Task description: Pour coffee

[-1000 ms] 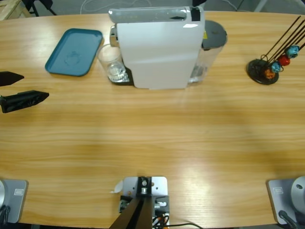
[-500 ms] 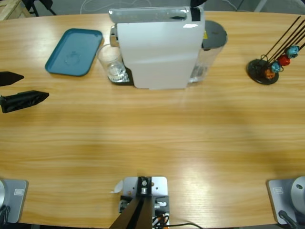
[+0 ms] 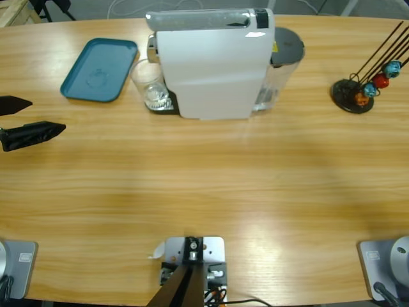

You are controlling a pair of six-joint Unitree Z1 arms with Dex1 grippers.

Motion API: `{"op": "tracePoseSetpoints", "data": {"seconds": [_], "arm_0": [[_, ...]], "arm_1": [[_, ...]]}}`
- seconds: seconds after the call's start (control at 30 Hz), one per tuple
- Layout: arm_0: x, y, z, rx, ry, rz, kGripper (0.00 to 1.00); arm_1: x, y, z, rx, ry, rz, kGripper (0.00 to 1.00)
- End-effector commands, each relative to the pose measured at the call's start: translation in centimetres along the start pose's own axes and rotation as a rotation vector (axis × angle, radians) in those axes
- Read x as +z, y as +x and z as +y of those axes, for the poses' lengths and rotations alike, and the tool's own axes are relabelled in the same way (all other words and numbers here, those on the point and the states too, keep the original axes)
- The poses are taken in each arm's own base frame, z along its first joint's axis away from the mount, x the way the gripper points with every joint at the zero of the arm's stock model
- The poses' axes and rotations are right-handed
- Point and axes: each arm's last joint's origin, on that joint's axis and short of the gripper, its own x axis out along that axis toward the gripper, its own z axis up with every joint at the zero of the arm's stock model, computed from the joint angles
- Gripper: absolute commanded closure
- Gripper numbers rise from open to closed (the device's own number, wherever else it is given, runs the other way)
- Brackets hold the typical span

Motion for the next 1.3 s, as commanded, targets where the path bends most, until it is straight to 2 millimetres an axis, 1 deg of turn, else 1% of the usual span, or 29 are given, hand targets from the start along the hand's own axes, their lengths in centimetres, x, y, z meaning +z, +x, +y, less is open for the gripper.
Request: {"op": "tracePoseSetpoints", "data": {"seconds": [0.03, 0.2, 0.57, 0.63, 0.7, 0.8, 0.97, 1.1, 1.27, 1.3], "arm_0": [[-0.9, 0.4, 0.0, -0.002, -0.006, 0.023, 0.009], [-0.9, 0.4, 0.0, -0.004, -0.006, 0.023, 0.004], [-0.9, 0.4, 0.0, -0.004, -0.006, 0.02, 0.004], [-0.9, 0.4, 0.0, -0.004, -0.006, 0.022, 0.004], [-0.8, 0.5, 0.0, -0.004, -0.006, 0.022, 0.004], [-0.8, 0.6, -0.1, -0.01, -0.006, 0.022, 0.004], [-0.7, 0.6, -0.1, -0.018, -0.006, 0.022, 0.004], [-0.6, 0.9, -0.2, -0.019, -0.001, 0.029, 0.004], [-0.6, 1.0, -0.2, -0.017, 0.001, 0.03, 0.004], [-0.6, 1.0, -0.2, -0.017, 0.001, 0.03, 0.004]], "arm_1": [[-0.8, -0.4, 0.2, 0.003, 0.027, 0.06, 0.064], [-1.0, -1.0, 0.1, -0.005, 0.031, 0.058, 0.055], [-1.3, -1.4, 0.2, -0.012, 0.041, 0.057, 0.055], [-1.7, -1.8, 0.2, -0.011, 0.047, 0.061, 0.058], [-2.7, -2.4, 0.5, -0.005, 0.054, 0.063, 0.056], [-5.6, -3.9, 1.1, -0.007, 0.083, 0.029, 0.059], [-11.4, -6.5, 2.3, -0.012, 0.138, -0.011, 0.055], [-16.6, -7.7, 3.4, -0.005, 0.148, -0.044, 0.001], [-23.8, -9.0, 4.8, -0.019, 0.167, -0.2, 0.004], [-24.9, -9.2, 5.1, -0.02, 0.168, -0.229, 0.004]]}}
